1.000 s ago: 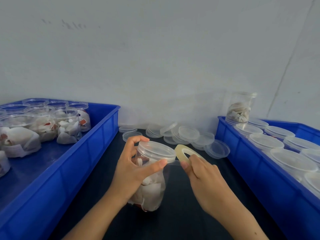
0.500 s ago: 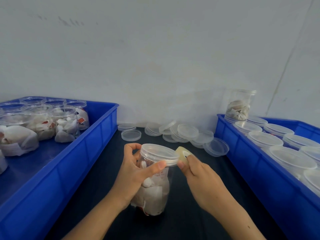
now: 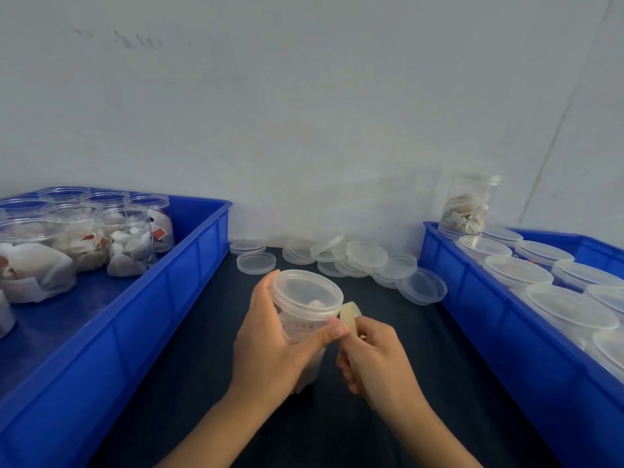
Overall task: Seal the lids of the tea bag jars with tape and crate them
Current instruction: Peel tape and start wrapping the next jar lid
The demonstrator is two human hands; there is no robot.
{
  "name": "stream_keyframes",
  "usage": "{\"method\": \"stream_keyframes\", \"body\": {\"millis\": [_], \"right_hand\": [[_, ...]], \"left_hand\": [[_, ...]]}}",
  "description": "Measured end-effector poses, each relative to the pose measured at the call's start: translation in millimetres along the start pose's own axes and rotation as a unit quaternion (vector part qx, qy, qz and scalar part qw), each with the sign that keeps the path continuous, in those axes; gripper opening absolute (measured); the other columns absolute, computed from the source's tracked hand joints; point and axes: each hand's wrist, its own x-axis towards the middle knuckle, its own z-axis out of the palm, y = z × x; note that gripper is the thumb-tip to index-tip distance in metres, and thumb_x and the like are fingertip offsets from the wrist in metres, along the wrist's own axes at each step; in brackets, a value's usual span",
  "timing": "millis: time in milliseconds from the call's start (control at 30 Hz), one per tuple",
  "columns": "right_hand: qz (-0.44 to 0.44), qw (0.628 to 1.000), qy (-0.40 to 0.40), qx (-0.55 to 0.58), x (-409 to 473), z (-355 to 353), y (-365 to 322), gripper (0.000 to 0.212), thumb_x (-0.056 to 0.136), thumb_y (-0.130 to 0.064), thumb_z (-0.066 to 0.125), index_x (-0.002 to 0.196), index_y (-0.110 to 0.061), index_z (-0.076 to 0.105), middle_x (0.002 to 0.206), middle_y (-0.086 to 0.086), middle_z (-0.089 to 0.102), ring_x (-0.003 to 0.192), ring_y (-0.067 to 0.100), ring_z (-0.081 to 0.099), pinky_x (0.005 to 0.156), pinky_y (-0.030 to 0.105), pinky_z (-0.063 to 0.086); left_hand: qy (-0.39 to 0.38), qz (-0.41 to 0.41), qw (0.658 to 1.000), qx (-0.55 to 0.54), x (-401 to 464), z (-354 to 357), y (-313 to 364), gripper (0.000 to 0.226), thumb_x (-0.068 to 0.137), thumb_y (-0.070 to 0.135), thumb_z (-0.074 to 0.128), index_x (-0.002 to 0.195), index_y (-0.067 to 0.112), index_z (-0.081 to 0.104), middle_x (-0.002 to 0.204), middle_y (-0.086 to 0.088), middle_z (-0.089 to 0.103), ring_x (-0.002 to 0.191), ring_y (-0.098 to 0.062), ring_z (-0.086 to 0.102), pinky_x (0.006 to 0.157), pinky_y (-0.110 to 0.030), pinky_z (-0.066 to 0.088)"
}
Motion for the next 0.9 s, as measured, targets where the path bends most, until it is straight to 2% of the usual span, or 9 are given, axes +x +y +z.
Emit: {"method": "stream_keyframes", "body": {"millis": [100, 267, 333, 400, 467, 600, 667, 800, 900], "right_hand": [[-0.043, 0.998, -0.006, -0.038, -2, 3, 2, 0.048, 0.091, -0.041, 0.054, 0.079, 0.005, 0.045, 0.051, 0.004, 0.048, 0.046, 0.012, 0.04, 0.044, 0.022, 0.035], [-0.029, 0.991, -0.04, -0.123, -5, -6, -1, 0.04, 0.095, -0.05, 0.047, 0.078, -0.015, 0.04, 0.055, -0.003, 0.048, 0.05, 0.011, 0.042, 0.051, 0.028, 0.04], [-0.081, 0.958, -0.015, -0.275, -7, -16, -4, 0.038, 0.093, -0.056, 0.041, 0.078, -0.021, 0.044, 0.062, -0.001, 0.053, 0.054, 0.012, 0.047, 0.058, 0.032, 0.045], [-0.125, 0.917, 0.016, -0.378, -6, -25, -9, 0.037, 0.092, -0.059, 0.038, 0.076, -0.026, 0.045, 0.064, 0.0, 0.054, 0.056, 0.012, 0.05, 0.059, 0.03, 0.047], [-0.137, 0.905, 0.025, -0.403, -6, -30, -14, 0.039, 0.09, -0.062, 0.036, 0.073, -0.029, 0.044, 0.063, -0.002, 0.054, 0.055, 0.01, 0.05, 0.056, 0.025, 0.044], [-0.148, 0.891, 0.035, -0.427, -3, -38, -15, 0.057, 0.076, -0.076, 0.019, 0.071, -0.027, 0.047, 0.063, -0.001, 0.054, 0.058, 0.012, 0.051, 0.055, 0.024, 0.041], [-0.134, 0.892, 0.033, -0.43, -1, -44, -15, 0.067, 0.068, -0.081, 0.014, 0.07, -0.025, 0.05, 0.061, -0.003, 0.053, 0.056, 0.01, 0.048, 0.055, 0.025, 0.039], [-0.11, 0.892, 0.033, -0.436, 4, -48, -12, 0.079, 0.063, -0.086, 0.015, 0.074, -0.017, 0.053, 0.061, -0.002, 0.051, 0.053, 0.008, 0.042, 0.053, 0.023, 0.034], [-0.103, 0.902, 0.027, -0.419, 6, -47, -11, 0.078, 0.064, -0.087, 0.019, 0.074, -0.017, 0.053, 0.058, -0.004, 0.048, 0.053, 0.008, 0.04, 0.052, 0.024, 0.033]], "left_hand": [[0.004, -0.017, 0.999, -0.047, 9, -3, -8, 0.104, 0.036, 0.074, 0.076, 0.124, 0.037, 0.034, 0.109, 0.033, 0.051, 0.106, 0.01, 0.052, 0.089, -0.021, 0.048], [0.018, -0.007, 0.997, -0.075, 13, -3, -16, 0.093, 0.038, 0.068, 0.082, 0.116, 0.038, 0.041, 0.106, 0.035, 0.055, 0.102, 0.007, 0.057, 0.09, -0.032, 0.052], [0.046, -0.008, 0.996, -0.073, 15, -4, -16, 0.091, 0.037, 0.072, 0.08, 0.114, 0.038, 0.044, 0.105, 0.034, 0.057, 0.099, 0.007, 0.058, 0.088, -0.033, 0.052], [0.061, -0.006, 0.997, -0.055, 19, -8, -14, 0.089, 0.035, 0.08, 0.076, 0.109, 0.042, 0.044, 0.104, 0.035, 0.056, 0.096, 0.01, 0.057, 0.081, -0.027, 0.051], [0.054, 0.0, 0.998, -0.038, 21, -14, -11, 0.085, 0.034, 0.086, 0.071, 0.104, 0.047, 0.043, 0.105, 0.036, 0.056, 0.095, 0.013, 0.057, 0.075, -0.02, 0.047], [0.011, -0.016, 0.999, -0.046, 26, -24, -7, 0.088, 0.03, 0.086, 0.073, 0.103, 0.045, 0.047, 0.101, 0.03, 0.06, 0.093, 0.008, 0.06, 0.081, -0.026, 0.051], [-0.022, -0.026, 0.998, -0.057, 27, -28, -5, 0.089, 0.029, 0.079, 0.078, 0.105, 0.04, 0.049, 0.1, 0.028, 0.062, 0.092, 0.006, 0.062, 0.078, -0.024, 0.052], [-0.113, -0.064, 0.983, -0.128, 24, -29, 1, 0.085, 0.035, 0.06, 0.084, 0.108, 0.026, 0.055, 0.096, 0.016, 0.069, 0.093, -0.005, 0.067, 0.07, -0.02, 0.055], [-0.132, -0.077, 0.974, -0.17, 23, -28, 6, 0.099, 0.027, 0.064, 0.087, 0.11, 0.02, 0.057, 0.096, 0.009, 0.071, 0.093, -0.007, 0.069, 0.07, -0.017, 0.054]]}}
